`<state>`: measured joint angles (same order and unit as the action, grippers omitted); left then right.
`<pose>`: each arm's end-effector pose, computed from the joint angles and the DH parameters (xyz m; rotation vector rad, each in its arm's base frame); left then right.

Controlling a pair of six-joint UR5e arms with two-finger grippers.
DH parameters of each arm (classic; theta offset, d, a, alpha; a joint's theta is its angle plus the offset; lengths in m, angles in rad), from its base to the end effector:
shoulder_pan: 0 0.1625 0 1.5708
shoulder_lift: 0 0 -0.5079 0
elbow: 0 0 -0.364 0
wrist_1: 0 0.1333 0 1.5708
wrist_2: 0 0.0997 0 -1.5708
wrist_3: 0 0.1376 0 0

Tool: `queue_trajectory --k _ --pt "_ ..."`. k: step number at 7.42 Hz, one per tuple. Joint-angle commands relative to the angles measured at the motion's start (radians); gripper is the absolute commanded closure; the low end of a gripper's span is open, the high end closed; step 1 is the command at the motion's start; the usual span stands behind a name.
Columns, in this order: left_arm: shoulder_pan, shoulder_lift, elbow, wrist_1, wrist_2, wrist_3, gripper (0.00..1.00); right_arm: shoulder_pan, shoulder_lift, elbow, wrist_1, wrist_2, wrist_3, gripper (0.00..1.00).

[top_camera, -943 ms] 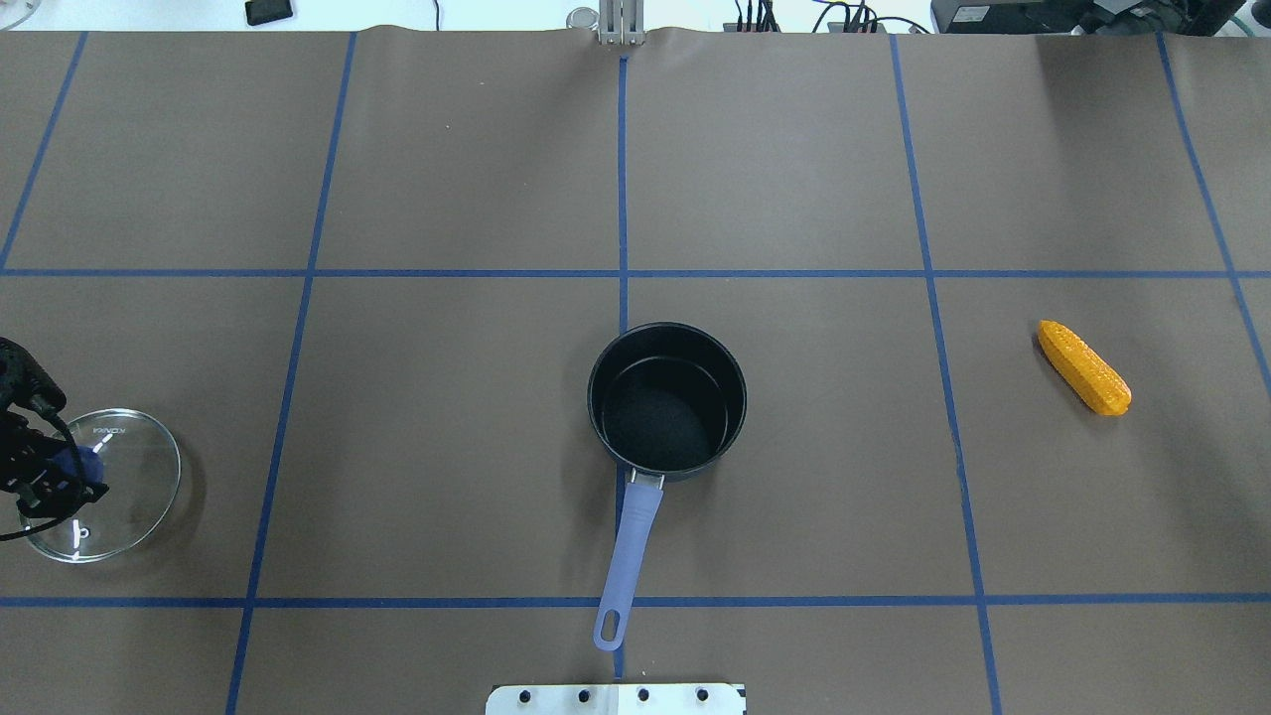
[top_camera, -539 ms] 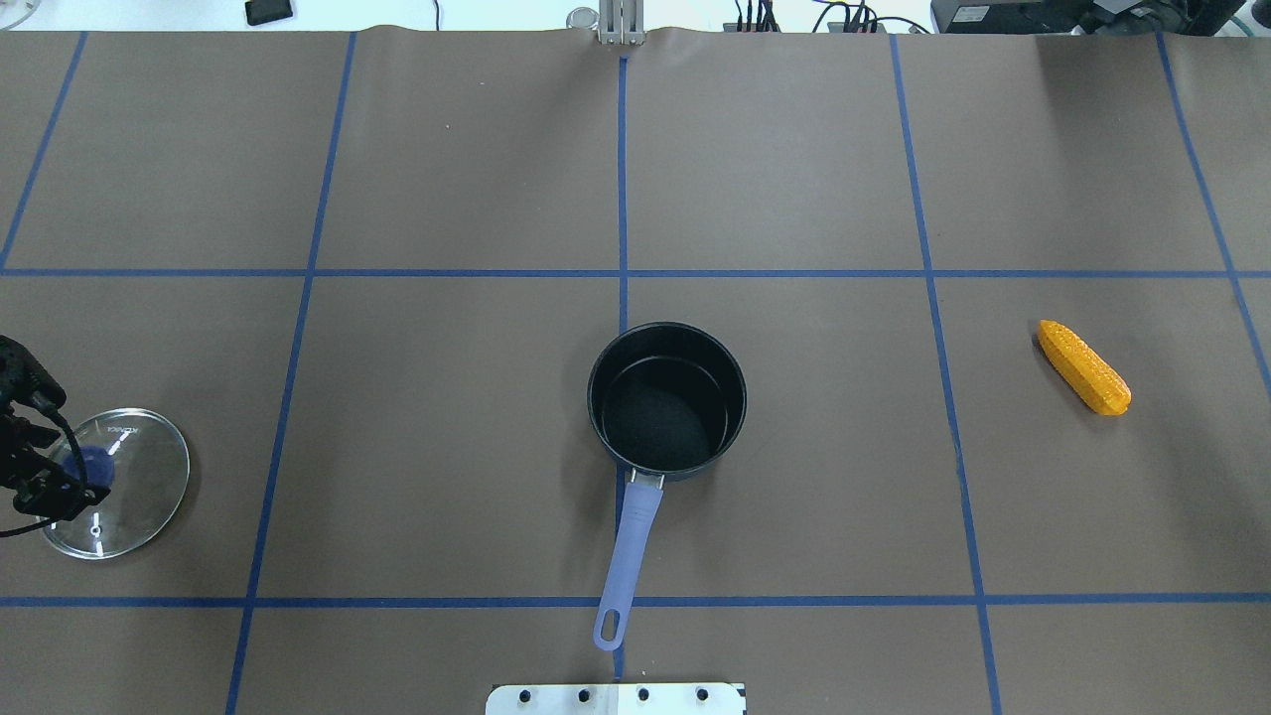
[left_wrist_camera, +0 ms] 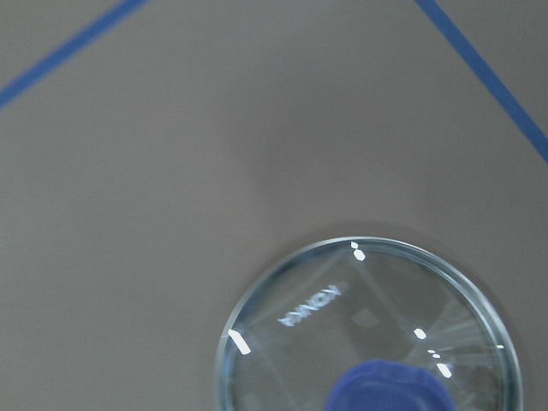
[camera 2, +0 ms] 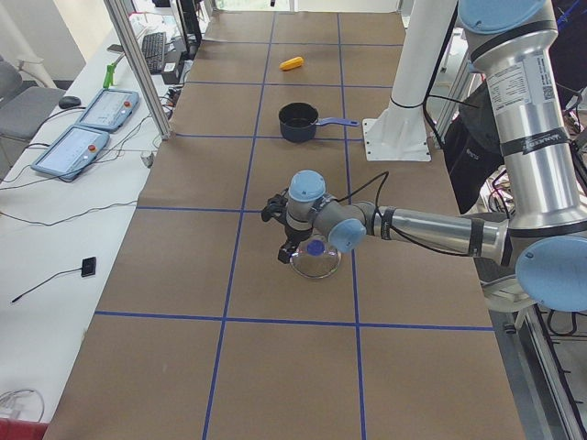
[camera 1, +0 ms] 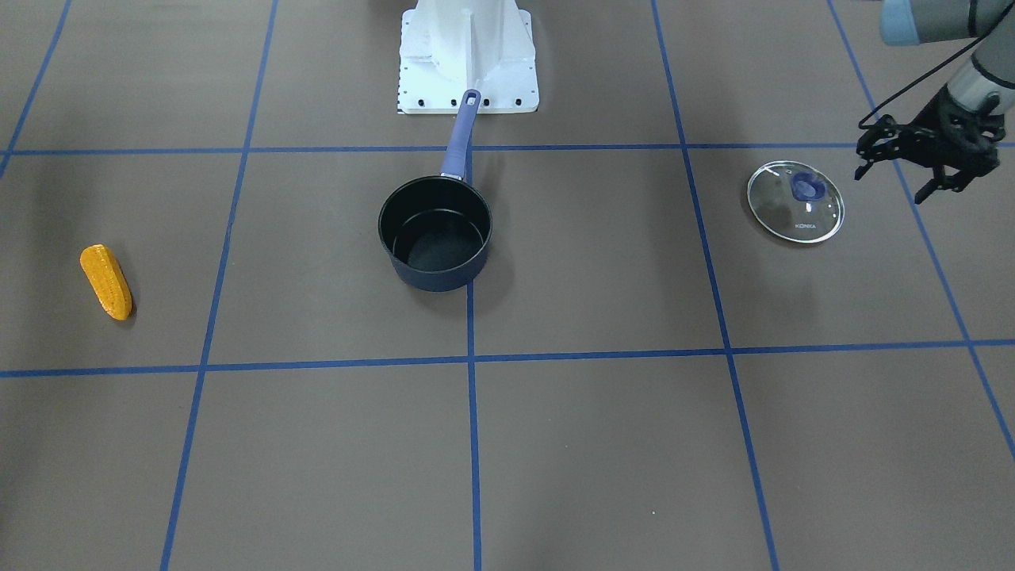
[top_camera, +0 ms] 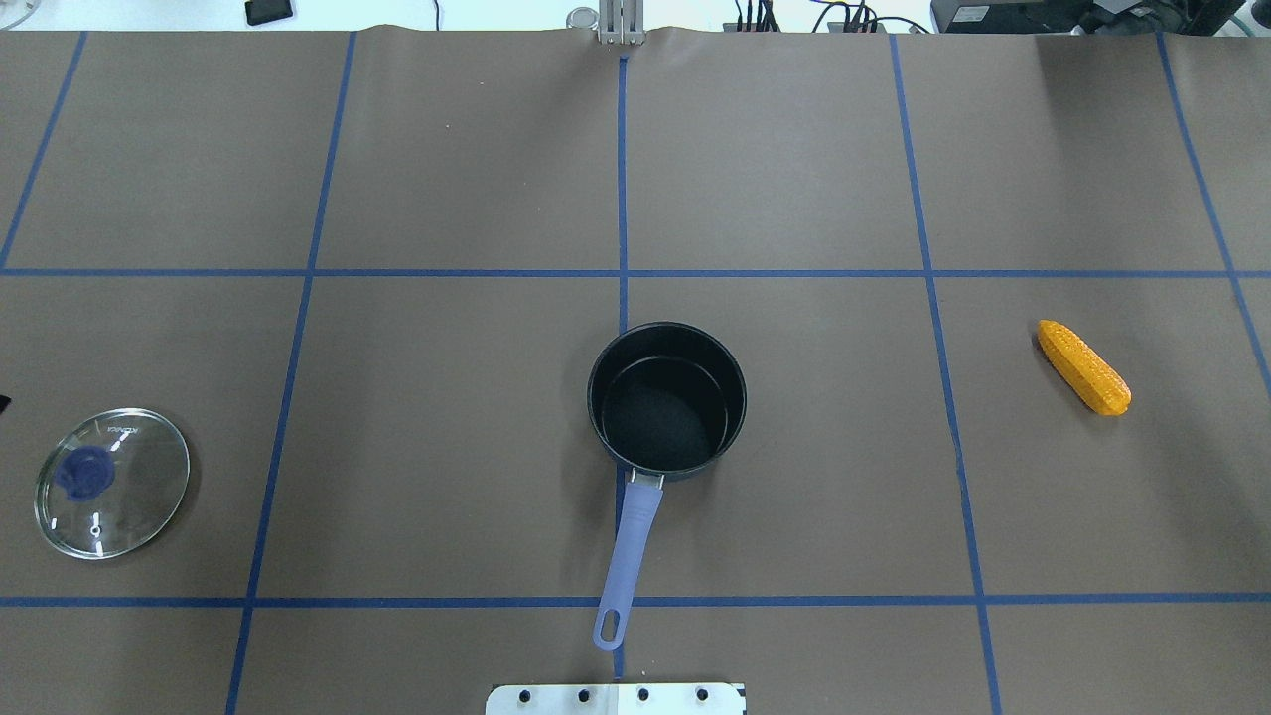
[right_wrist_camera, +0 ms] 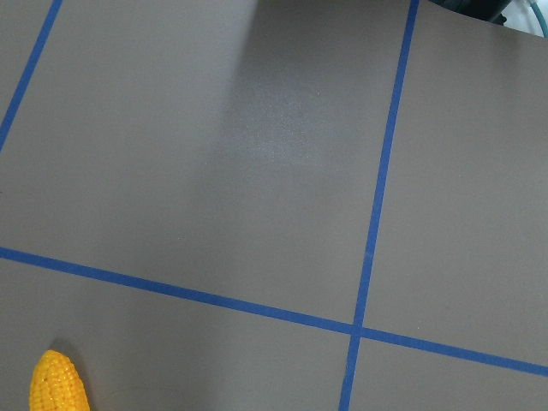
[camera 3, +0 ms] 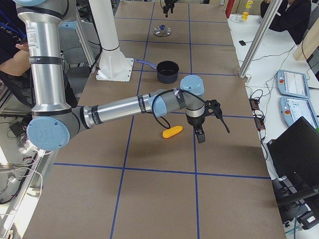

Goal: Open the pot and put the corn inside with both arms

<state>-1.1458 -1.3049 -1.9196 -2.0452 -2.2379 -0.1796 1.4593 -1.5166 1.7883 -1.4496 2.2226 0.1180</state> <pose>0.1091 -0.3579 0.6614 0.3206 0.7846 0.4164 -0.0075 -0.5145 0.6349 0.3026 -0.6824 -0.1218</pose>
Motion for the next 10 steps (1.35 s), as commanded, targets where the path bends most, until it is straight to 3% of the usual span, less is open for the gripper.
queue_trajectory --k 1,2,3,5,6,8,10 --pt "-0.264 -0.083 -0.035 0.379 -0.109 0.241 0.02 -0.002 0.000 0.000 0.000 0.011 0.000 0.00" --pt "-0.355 -0.134 -0.038 0.584 -0.120 0.258 0.02 -0.002 0.000 0.002 0.000 0.012 0.005 0.00" --pt "-0.409 -0.149 -0.032 0.681 -0.120 0.261 0.02 -0.011 0.001 0.008 0.005 0.020 0.047 0.00" --pt "-0.442 -0.136 -0.054 0.663 -0.120 0.267 0.02 -0.095 -0.002 0.057 0.005 0.017 0.202 0.00" --pt "-0.442 -0.143 -0.053 0.663 -0.120 0.261 0.02 -0.173 -0.014 0.065 0.068 -0.003 0.324 0.00" --pt "-0.442 -0.145 -0.055 0.662 -0.120 0.261 0.02 -0.342 -0.098 0.036 0.341 -0.128 0.474 0.00" --pt "-0.442 -0.142 -0.058 0.659 -0.121 0.264 0.02 -0.459 -0.077 -0.085 0.510 -0.177 0.466 0.00"
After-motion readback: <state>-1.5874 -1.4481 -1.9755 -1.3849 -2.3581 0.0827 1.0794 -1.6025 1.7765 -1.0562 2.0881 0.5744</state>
